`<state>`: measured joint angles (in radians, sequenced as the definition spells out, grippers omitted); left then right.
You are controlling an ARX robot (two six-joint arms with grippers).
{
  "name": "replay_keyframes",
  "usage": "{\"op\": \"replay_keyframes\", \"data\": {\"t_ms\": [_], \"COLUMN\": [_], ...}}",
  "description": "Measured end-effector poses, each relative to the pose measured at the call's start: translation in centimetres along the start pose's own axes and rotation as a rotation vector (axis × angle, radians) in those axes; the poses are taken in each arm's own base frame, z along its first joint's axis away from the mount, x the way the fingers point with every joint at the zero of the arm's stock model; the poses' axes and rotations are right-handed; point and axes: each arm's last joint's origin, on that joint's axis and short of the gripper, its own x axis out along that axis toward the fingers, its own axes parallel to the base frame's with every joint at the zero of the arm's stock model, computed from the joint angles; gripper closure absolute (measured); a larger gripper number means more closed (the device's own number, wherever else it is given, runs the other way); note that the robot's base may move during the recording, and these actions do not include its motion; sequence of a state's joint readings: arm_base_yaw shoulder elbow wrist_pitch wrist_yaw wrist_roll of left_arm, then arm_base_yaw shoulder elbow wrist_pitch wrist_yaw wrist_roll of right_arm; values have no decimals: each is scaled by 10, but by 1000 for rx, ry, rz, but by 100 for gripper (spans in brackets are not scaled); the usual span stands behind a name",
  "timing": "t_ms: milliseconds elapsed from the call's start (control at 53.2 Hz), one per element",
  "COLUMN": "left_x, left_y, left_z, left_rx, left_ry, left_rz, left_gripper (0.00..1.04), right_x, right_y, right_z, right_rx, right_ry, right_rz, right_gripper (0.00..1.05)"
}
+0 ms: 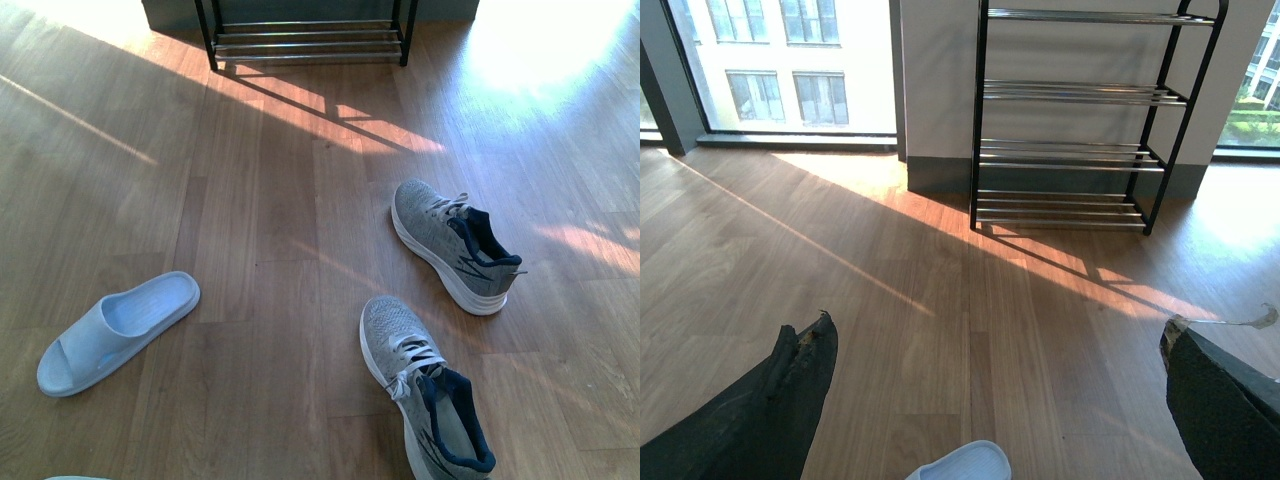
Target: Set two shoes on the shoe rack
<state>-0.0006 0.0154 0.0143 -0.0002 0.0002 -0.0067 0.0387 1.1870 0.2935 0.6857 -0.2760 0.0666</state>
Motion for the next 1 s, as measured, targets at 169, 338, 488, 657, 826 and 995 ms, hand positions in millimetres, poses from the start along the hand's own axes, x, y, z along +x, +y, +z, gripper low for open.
{"op": "replay_keyframes", "data": {"t_ms": [169, 338, 488, 657, 826, 995], "left_x": [0, 0, 0, 0, 0, 0], "left_y": [0, 0, 0, 0, 0, 0], "left_z": [0, 0, 0, 0, 0, 0], "left_rx": [0, 0, 0, 0, 0, 0], "left_ry": [0, 0, 0, 0, 0, 0], "left_rz": [0, 0, 0, 0, 0, 0], "left_gripper": [9, 9, 9, 9, 9, 9], "right_x": [86, 165, 204, 232, 251, 262], "right_y": [-18, -57, -89, -121, -147, -157], "right_z": [-34, -97, -144, -181, -211, -226], "right_rx": [-1, 36, 35, 42, 42, 42], "right_ry": [211, 408, 527, 589, 615, 626], "right_rz": [-18, -95, -171, -225, -268, -279], "right_gripper": [9, 9, 9, 9, 9, 9]}}
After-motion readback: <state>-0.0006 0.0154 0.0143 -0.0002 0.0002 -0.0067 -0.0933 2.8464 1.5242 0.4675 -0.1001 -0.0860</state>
